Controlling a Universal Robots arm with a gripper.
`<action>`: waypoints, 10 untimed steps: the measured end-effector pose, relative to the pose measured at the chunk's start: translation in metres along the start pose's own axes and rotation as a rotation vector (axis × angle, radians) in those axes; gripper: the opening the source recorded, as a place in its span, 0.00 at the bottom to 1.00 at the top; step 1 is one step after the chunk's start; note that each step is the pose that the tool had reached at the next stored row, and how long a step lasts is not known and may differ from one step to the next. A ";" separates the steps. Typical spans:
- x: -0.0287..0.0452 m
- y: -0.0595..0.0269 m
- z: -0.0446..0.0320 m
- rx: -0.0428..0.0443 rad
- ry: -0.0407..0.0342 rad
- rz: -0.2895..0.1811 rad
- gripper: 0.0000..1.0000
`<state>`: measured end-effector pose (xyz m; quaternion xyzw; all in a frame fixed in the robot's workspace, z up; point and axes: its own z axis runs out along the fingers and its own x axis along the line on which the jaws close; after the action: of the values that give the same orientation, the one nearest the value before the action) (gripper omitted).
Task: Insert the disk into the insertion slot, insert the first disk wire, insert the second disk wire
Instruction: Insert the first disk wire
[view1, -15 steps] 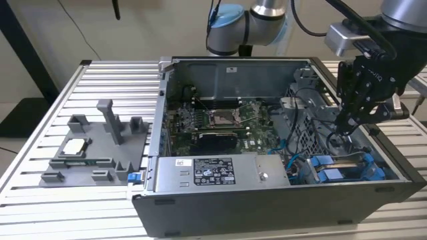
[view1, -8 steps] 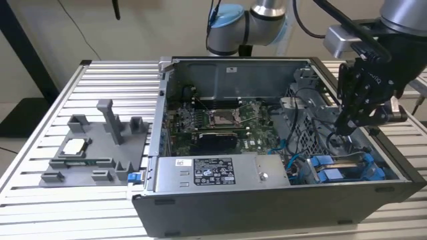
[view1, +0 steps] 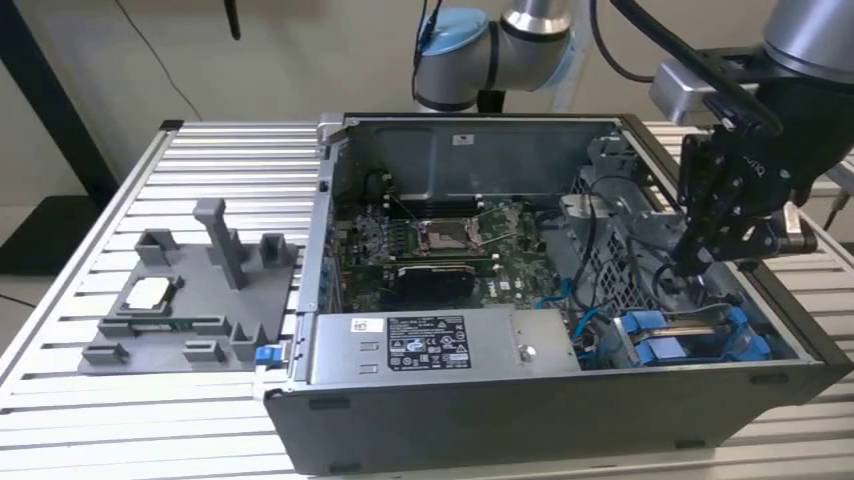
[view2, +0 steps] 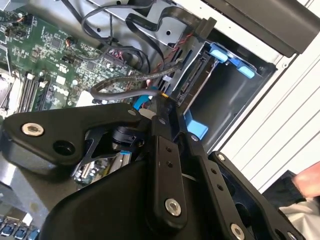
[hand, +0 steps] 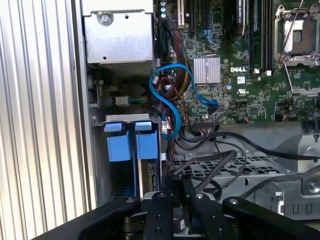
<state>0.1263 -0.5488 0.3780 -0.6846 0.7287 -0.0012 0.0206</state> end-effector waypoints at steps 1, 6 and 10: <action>0.0008 -0.0007 0.0007 0.0000 0.0000 0.001 0.19; 0.0060 -0.0089 0.0046 -0.0170 0.0011 0.001 0.19; 0.0098 -0.0178 0.0071 -0.0438 0.0028 0.002 0.19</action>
<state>0.1437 -0.5595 0.3711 -0.6841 0.7293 0.0138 0.0046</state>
